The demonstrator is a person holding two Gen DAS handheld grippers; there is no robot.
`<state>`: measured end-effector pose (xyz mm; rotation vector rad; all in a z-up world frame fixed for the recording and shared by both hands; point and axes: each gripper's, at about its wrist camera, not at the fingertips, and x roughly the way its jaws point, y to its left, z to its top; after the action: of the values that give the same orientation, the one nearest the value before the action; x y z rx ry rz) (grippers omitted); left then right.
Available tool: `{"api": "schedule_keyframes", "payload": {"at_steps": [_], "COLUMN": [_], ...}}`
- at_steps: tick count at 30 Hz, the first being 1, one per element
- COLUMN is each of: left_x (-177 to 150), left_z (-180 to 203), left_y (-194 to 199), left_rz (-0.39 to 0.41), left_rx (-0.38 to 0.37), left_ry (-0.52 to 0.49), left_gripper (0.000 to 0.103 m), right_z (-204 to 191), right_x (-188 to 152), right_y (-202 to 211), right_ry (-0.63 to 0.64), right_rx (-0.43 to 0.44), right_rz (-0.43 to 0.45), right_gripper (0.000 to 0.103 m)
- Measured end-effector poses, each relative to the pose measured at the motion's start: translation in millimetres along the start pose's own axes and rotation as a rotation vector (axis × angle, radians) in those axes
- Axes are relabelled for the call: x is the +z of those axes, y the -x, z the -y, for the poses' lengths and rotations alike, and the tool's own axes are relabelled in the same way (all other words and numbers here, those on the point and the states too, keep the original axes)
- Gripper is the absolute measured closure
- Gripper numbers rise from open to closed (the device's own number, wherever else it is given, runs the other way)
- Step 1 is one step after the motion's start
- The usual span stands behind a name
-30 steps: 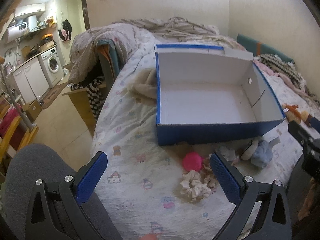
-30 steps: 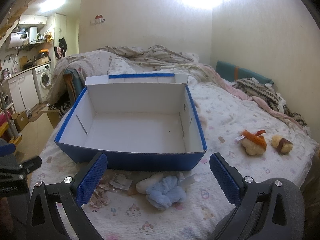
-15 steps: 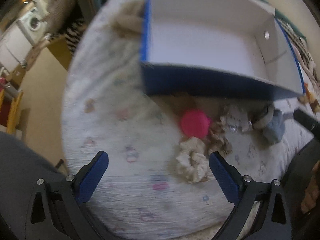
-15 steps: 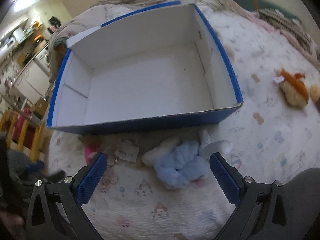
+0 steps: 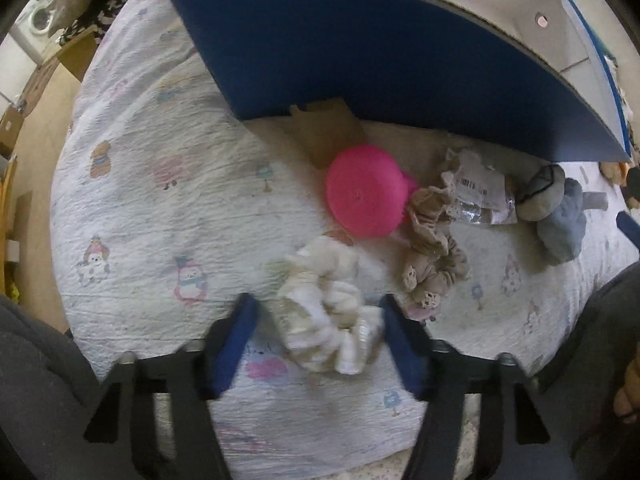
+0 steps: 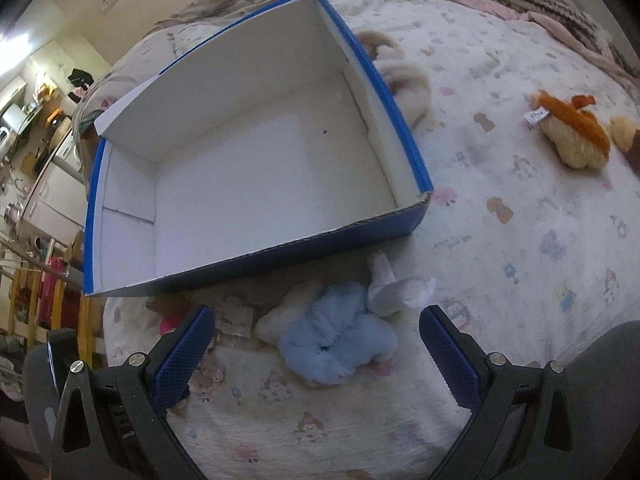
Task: Organize soft objects
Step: 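Grasp the cream scrunchie with the left tool while the right tool grasps the light blue plush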
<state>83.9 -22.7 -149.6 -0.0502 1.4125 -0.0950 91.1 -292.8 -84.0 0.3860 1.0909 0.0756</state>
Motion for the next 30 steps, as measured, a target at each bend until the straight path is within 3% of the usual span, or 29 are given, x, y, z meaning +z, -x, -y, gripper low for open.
{"api": "schedule_keyframes", "payload": {"at_steps": [2,5,12,14,17,19,21,24,25,26,27,30], "left_x": [0,0,4,4,3,2,-9,-8,-8,-11,-13,-13], "left_z": [-2,-7,-17,-17,-6,-8,-5,-6,-5,-3,-2,-3], "left_y": [3,16,36,39,43,46,45,46,47,50,51,50], "left_rz": [0.012,0.060,0.158,0.166,0.176,0.180,0.187,0.194,0.196,0.198,0.197,0.187], "left_rx": [0.007,0.016,0.048,0.053,0.065,0.065,0.072,0.078,0.081,0.084,0.085,0.080], "left_ry": [0.001,0.023,0.068,0.066,0.055,0.049,0.047,0.050,0.054,0.061,0.066,0.076], "left_gripper": [0.079,0.084,0.084,0.084,0.084,0.084,0.084,0.084,0.084,0.084,0.084,0.084], "right_z": [5,13,8,4,-9,-19,-28,-42,-46,-48,-50,-50], "right_x": [0,1,7,11,13,10,7,3,3,2,2,3], "right_y": [0,-4,-21,-30,-59,-76,-83,-90,-90,-88,-85,-78], "right_ry": [-0.025,-0.068,-0.066,-0.032,0.111,0.175,0.216,0.288,0.300,0.304,0.301,0.275], "right_rx": [0.013,0.037,0.016,-0.022,-0.166,-0.170,-0.156,-0.202,-0.210,-0.212,-0.211,-0.153], "right_rz": [-0.008,-0.032,-0.094,-0.125,-0.248,-0.323,-0.340,-0.326,-0.309,-0.291,-0.278,-0.295], "right_gripper": [0.000,0.000,0.000,0.000,0.000,0.000,0.000,0.000,0.007,0.023,0.027,0.056]}}
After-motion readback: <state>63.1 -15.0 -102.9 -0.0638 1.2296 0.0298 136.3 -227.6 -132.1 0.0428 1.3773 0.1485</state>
